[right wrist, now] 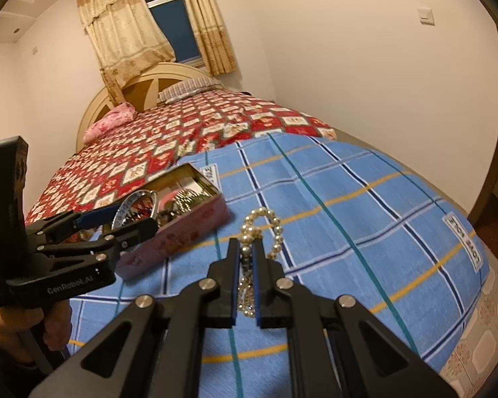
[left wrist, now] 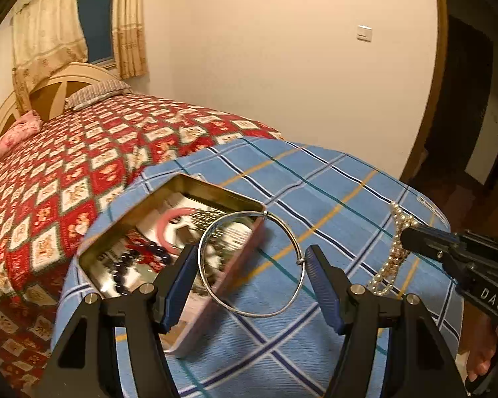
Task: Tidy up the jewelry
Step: 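Carry the silver bangle and pearl necklace over the tin and open both tools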
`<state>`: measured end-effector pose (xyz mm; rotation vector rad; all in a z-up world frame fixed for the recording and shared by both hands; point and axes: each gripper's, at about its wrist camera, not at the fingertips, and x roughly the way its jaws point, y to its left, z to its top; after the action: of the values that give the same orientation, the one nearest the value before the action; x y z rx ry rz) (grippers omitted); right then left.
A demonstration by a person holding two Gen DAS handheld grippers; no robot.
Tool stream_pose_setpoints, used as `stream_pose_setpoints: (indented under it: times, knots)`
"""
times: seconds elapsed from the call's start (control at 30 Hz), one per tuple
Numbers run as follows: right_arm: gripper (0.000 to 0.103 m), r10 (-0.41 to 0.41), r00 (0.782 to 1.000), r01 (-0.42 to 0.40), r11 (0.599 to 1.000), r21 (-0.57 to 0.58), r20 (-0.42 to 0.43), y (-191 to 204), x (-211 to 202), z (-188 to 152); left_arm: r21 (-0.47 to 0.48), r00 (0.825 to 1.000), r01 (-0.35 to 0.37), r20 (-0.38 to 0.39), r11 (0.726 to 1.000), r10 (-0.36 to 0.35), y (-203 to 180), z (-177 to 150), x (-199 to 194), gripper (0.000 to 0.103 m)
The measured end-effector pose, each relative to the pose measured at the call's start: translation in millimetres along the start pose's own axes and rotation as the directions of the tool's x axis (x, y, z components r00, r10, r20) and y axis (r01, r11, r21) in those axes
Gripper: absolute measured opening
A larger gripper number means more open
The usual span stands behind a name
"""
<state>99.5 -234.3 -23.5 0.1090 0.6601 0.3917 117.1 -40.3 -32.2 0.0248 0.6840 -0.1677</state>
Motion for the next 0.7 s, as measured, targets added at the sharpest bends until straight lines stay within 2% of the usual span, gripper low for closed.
stream_pose_setpoints:
  times: [0.7]
  knots:
    - [0.009,0.104,0.995,-0.102,0.983,-0.151,0.007,66.3,39.6,55.6,-0.085,0.993,-0.118,0.011,0.989,0.119,77.3,7.0,3.5,0.067]
